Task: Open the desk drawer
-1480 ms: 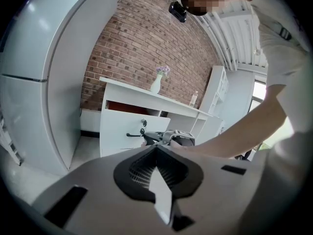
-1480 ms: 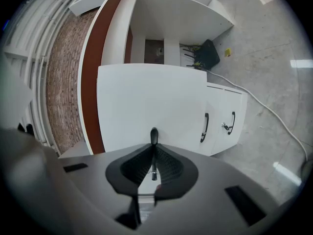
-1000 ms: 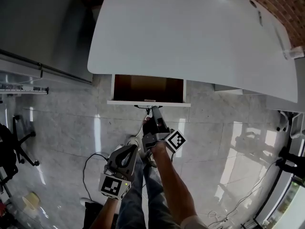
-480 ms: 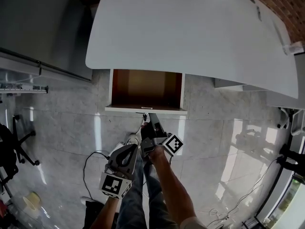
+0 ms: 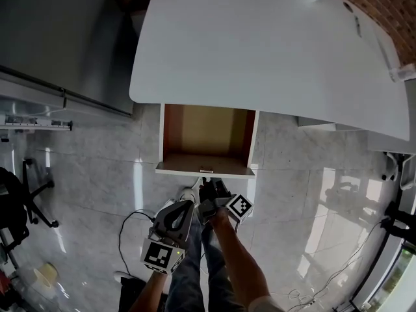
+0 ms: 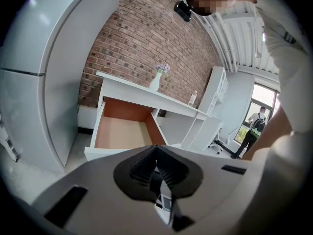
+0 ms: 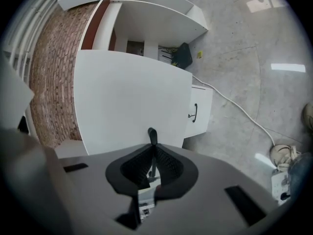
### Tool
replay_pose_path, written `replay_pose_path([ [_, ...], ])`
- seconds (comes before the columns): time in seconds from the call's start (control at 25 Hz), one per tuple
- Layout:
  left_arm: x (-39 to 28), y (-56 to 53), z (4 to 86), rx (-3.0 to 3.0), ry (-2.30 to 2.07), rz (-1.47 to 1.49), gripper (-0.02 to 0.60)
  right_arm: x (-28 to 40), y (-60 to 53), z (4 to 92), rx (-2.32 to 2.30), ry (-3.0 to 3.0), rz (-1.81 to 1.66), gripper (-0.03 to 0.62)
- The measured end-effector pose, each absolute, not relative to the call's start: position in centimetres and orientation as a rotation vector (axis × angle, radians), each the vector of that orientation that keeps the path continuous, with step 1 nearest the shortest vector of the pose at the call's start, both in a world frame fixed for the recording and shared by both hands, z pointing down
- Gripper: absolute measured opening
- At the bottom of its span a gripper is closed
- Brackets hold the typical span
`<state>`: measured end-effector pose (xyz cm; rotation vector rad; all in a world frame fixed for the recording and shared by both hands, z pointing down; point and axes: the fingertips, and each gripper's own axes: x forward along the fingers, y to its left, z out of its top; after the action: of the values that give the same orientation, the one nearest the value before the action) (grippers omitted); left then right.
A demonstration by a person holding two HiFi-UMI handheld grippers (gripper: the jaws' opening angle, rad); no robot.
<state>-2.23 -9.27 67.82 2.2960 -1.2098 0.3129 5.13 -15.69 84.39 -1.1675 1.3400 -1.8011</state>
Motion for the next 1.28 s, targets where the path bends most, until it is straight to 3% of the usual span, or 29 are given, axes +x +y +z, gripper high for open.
replay_pose_path([
  [0.8, -2.6, -9.0, 69.5, 2.274, -1.201, 0.292, 0.012, 6.2, -14.5, 88.2, -1.249, 1.262, -1.817, 0.034],
  [0.88, -2.8, -9.1, 69.2, 2.279, -1.205, 0.279, 0.012, 6.6, -13.9, 88.8, -1.295, 1.221, -1.831, 0.133],
  [0.96, -2.8, -9.0, 68.8, 2.286, -1.211, 0.276, 0.012, 7.0, -12.9, 89.1, -1.32, 1.228, -1.852, 0.167],
  [1.2, -3.6, -8.5, 67.7, 2.276, -1.248, 0.262, 0.012, 10.5, -7.4, 90.0, -1.554, 1.151, -1.891, 0.166],
  [1.28, -3.3, -7.9, 66.7, 2.276, -1.249, 0.261, 0.012, 11.8, -5.3, 89.0, -1.61, 1.167, -1.899, 0.13],
])
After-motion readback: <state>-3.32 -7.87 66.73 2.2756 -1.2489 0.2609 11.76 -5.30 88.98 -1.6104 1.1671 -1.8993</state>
